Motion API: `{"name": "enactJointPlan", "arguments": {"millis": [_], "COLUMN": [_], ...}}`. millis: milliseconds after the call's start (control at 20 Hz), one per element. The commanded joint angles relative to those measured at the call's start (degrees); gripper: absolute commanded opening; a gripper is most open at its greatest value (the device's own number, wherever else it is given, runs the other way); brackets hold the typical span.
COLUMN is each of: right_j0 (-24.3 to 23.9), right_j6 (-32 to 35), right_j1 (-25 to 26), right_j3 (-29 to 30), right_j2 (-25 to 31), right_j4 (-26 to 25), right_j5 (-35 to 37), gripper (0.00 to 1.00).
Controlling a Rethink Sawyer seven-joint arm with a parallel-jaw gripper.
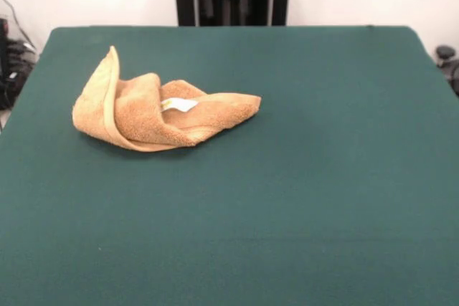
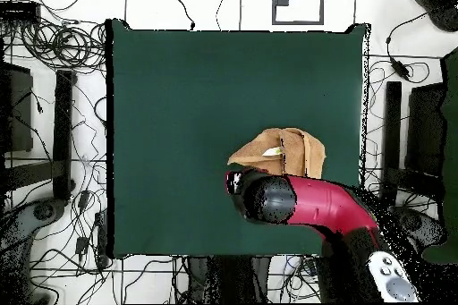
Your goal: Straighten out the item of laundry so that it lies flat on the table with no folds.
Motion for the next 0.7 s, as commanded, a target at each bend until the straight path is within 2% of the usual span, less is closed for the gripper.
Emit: {"name": "enactJointPlan", "arguments": {"millis": [50, 400, 550, 700], "right_j0": [-0.22, -0.54, -1.5, -2.31], "right_j6": [-7.33, -4.82, -4.67, -2.22], "right_j1": [10.78, 15.55, 17.54, 18.84], "right_j3": [-3.57, -4.72, -4.69, -3.4], "right_j2": [10.74, 13.26, 14.89, 15.08], "right_j4": [-5.18, -7.21, -6.12, -4.98], "right_j5": [-5.12, -5.26, -1.85, -1.66], "gripper": [1.0, 1.0, 1.0, 1.0]}}
